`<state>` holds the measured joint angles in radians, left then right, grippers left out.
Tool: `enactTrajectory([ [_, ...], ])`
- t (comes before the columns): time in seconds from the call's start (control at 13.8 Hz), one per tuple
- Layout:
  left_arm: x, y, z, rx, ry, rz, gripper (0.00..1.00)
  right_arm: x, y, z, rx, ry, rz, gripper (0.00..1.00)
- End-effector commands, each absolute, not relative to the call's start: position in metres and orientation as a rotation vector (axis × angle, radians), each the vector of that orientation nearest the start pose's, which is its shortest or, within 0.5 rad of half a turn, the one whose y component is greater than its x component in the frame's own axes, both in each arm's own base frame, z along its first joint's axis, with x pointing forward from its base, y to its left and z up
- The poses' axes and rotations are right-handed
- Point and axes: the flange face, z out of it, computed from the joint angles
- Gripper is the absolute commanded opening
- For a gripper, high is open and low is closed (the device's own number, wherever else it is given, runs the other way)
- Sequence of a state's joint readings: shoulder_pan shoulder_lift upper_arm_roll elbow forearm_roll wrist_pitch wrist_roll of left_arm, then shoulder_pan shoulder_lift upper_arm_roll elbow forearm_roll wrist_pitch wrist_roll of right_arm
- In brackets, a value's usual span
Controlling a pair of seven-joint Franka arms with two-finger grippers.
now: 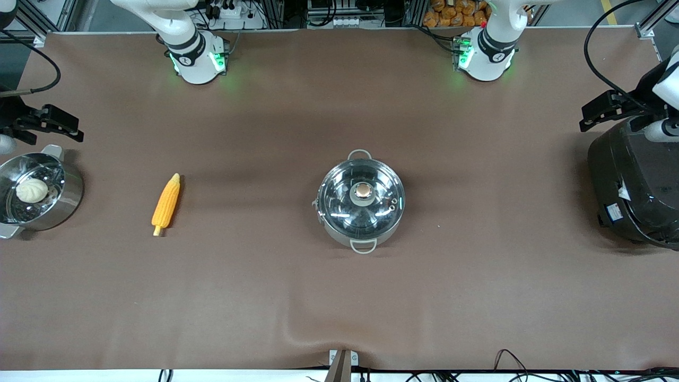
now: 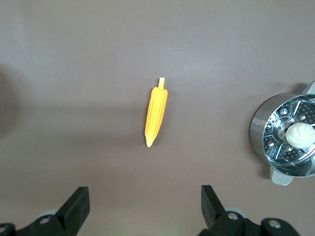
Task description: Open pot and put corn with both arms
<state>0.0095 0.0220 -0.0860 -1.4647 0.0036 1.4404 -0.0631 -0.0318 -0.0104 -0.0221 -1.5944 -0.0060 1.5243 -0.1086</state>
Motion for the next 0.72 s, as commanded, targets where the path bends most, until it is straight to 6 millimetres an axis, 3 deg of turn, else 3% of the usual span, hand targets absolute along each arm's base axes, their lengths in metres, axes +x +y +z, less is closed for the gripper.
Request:
enactTrajectory([
  [0.0,0.5428,-0.0455,0.6568,-3.146,0.016,0.068,1.00,0.5438,-0.0327,0.6169,-3.148,-0.099,0.096,1.00],
  [0.65,0.5451,-0.0494,0.6500,-3.158,0.023,0.090,1.00,0.5438,-0.0327,0.6169,-3.148,-0.099,0.096,1.00],
])
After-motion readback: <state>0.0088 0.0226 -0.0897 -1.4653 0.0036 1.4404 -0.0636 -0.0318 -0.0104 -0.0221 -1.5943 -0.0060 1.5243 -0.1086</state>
